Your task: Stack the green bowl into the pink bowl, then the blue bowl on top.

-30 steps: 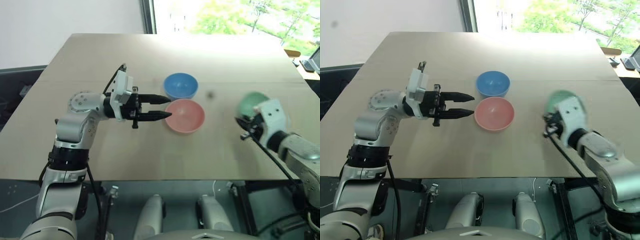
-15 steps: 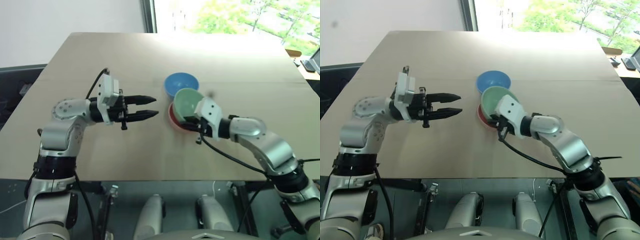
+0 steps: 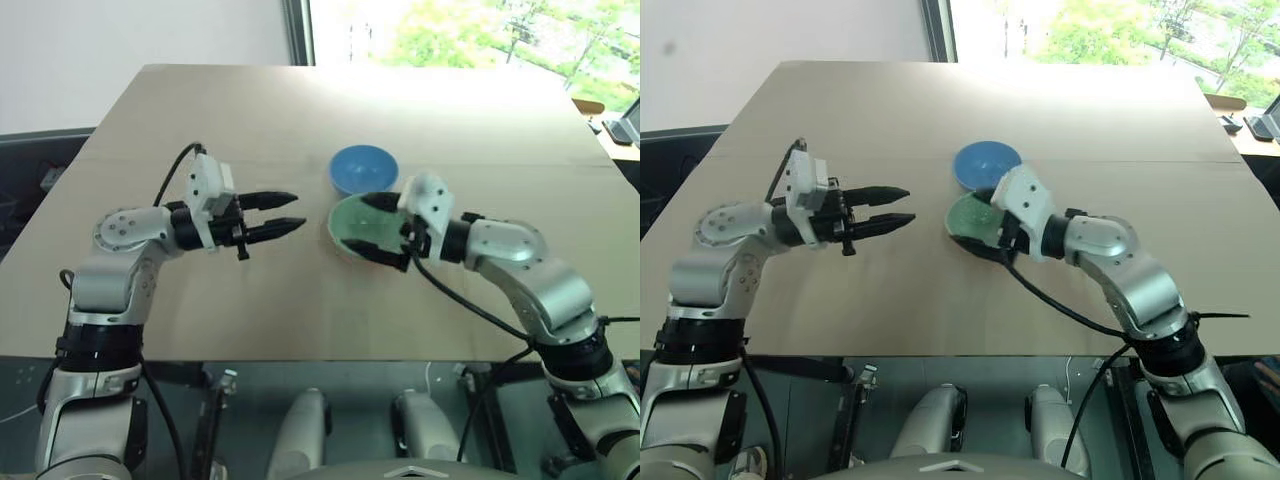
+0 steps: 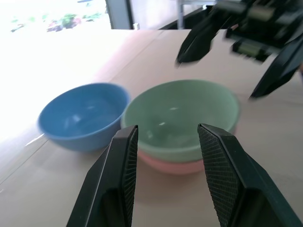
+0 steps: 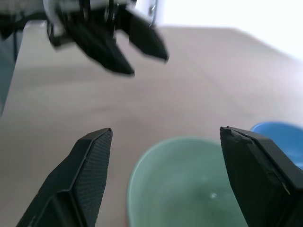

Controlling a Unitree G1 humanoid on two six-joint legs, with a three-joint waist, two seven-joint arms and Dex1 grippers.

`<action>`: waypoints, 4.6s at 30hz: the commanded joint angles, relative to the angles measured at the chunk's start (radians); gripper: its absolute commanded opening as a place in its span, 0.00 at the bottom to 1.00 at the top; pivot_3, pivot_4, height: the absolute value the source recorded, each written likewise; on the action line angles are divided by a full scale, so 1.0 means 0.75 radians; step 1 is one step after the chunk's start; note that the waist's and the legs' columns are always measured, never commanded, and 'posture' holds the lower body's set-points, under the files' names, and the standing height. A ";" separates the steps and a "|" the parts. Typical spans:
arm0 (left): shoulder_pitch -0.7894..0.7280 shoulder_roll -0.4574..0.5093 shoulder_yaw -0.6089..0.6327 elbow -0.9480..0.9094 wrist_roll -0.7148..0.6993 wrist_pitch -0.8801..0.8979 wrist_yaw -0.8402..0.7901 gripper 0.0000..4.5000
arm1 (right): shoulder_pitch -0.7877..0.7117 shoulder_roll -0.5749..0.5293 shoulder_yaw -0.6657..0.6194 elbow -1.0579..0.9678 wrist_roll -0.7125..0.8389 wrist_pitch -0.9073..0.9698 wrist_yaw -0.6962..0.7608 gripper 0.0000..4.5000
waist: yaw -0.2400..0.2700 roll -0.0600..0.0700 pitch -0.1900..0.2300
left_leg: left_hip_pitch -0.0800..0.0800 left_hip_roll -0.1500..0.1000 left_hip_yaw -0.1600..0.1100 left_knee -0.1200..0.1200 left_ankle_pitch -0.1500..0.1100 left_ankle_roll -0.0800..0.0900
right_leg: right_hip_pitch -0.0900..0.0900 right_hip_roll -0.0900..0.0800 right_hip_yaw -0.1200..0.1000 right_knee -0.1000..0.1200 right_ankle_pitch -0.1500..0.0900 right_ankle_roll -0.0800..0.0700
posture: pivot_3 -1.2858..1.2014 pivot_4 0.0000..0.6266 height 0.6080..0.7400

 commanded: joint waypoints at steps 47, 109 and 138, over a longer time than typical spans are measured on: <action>-1.190 -0.323 -0.654 1.558 1.064 -1.443 0.167 0.02 | 0.570 -0.308 -0.668 -0.466 0.225 0.046 -0.176 0.87 | 0.024 -0.004 0.003 | -0.007 -0.002 0.001 0.000 0.000 0.000 | -0.005 0.000 0.001 -0.001 0.000 0.001 | 0.52 0.24 1.00; -1.164 -0.491 -0.980 1.671 1.601 -1.152 0.960 0.12 | 0.587 -0.306 -0.555 -0.410 0.194 -0.098 -0.179 0.87 | 0.026 -0.004 0.002 | -0.015 -0.003 -0.001 0.006 0.000 0.000 | -0.012 0.000 -0.001 0.004 0.000 0.001 | 0.52 0.24 1.00; -0.872 -0.074 -0.675 0.654 0.408 -1.037 -0.658 0.07 | 0.704 -0.340 -0.646 -0.421 0.214 -0.125 -0.110 0.87 | -0.003 -0.003 0.001 | -0.016 -0.002 -0.002 0.011 0.000 0.000 | -0.012 0.000 -0.001 0.007 0.000 0.000 | 0.52 0.24 1.00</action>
